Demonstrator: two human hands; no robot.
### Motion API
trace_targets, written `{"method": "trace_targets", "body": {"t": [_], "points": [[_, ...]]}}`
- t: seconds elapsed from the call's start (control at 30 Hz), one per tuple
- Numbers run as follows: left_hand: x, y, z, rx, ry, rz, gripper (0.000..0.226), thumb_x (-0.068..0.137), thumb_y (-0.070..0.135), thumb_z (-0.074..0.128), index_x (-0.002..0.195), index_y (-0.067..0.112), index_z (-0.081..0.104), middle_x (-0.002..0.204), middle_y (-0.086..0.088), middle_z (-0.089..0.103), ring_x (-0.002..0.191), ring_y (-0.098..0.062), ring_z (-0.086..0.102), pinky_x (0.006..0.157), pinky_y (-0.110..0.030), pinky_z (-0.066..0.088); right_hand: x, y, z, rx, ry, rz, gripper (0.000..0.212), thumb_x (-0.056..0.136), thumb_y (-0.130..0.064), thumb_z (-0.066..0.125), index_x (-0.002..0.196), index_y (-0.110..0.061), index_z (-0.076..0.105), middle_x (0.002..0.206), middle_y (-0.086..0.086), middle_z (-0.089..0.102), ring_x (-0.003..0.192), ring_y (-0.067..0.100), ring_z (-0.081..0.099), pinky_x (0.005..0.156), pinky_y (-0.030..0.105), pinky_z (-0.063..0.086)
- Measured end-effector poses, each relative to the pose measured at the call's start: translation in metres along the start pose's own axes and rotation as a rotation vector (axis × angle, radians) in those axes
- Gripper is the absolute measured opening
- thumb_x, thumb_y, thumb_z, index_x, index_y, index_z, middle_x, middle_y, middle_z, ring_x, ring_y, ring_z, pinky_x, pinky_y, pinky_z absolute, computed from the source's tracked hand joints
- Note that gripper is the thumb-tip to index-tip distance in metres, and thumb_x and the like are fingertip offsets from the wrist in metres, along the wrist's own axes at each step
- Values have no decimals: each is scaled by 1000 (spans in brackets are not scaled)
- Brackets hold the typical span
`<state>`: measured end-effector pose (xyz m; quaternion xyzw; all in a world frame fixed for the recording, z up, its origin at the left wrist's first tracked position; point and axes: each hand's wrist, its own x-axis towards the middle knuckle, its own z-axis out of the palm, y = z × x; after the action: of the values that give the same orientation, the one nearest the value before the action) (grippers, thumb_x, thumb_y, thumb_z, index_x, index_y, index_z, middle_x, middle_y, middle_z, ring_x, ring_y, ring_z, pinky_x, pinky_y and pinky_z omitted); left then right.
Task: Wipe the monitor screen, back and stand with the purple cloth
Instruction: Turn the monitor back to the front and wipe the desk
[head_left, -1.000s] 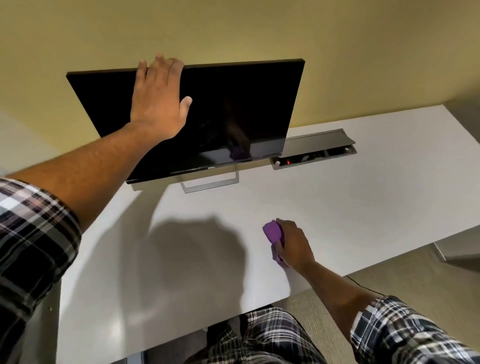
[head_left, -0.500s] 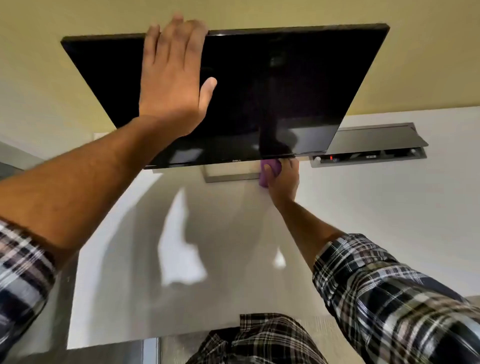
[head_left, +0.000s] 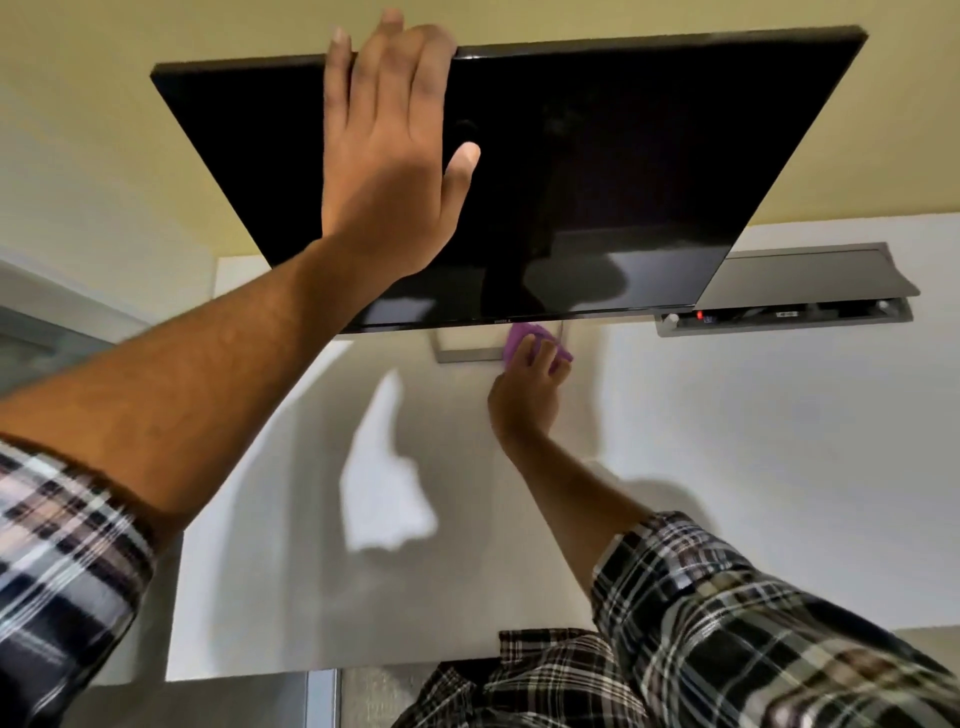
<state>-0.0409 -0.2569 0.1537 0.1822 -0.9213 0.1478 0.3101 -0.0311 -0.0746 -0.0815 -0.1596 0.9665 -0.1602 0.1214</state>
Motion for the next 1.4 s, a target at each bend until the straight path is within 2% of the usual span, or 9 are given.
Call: {"method": "trace_targets", "body": {"t": [0.17,0.33,0.47,0.67,0.83,0.93,1.07,1.23,1.4], "points": [[-1,-1,1,-17,7,11,63,104,48,39,150,6,42,151,-15,47,146,-32,36,122,-54,22,-23,-65,18,268,-179,-137,43,100,-13,58,143,-21,52,148,6,43,132,29,45,104,42,51],[2,-11,-9,-74,-62,41,61,103,41,39,155,10,34,155,-11,41,148,-27,33,124,-46,18,-18,-49,2,311,-175,-398,51,92,-15,72,142,-13,61,139,7,56,122,30,56,93,34,53],[6,-17,-19,-116,-142,77,64,95,26,40,156,12,29,157,-8,38,147,-25,33,123,-41,19,-22,-19,15,98,55,-122,73,91,-15,77,156,-13,42,156,16,39,139,40,41,93,42,58],[11,-29,-33,-153,-246,130,75,85,19,42,157,13,22,157,-10,35,142,-30,35,122,-41,21,-36,-66,29,141,-152,-468,62,92,-11,71,150,-16,51,152,12,45,137,36,44,98,50,58],[10,-31,-35,-164,-261,158,76,84,19,44,157,10,22,157,-11,34,143,-30,34,122,-40,21,-17,-94,34,41,-13,-370,78,89,-11,75,158,-10,38,160,18,37,147,41,36,104,47,53],[7,-31,-32,-155,-250,154,77,85,19,45,157,11,22,158,-10,34,143,-29,34,122,-39,21,3,-106,42,9,-45,-396,65,92,-8,69,152,-9,45,155,20,45,143,43,41,116,50,44],[4,-31,-29,-132,-238,132,78,86,19,49,159,13,21,159,-9,33,145,-29,33,122,-38,18,11,-115,34,10,-99,-339,54,98,-10,64,149,-8,48,145,16,56,132,37,53,106,43,50],[6,-30,-26,-104,-253,146,81,84,21,50,158,10,20,159,-12,32,146,-32,31,123,-43,19,-18,-89,30,-90,-110,-447,89,84,-12,85,158,-7,36,161,12,43,146,35,43,108,44,51],[5,-29,-26,-113,-269,139,82,85,18,52,158,10,17,161,-13,28,149,-32,25,124,-45,16,-38,-46,23,-217,-118,-563,78,101,-7,64,166,-12,21,172,8,21,157,34,24,116,48,43]]}}
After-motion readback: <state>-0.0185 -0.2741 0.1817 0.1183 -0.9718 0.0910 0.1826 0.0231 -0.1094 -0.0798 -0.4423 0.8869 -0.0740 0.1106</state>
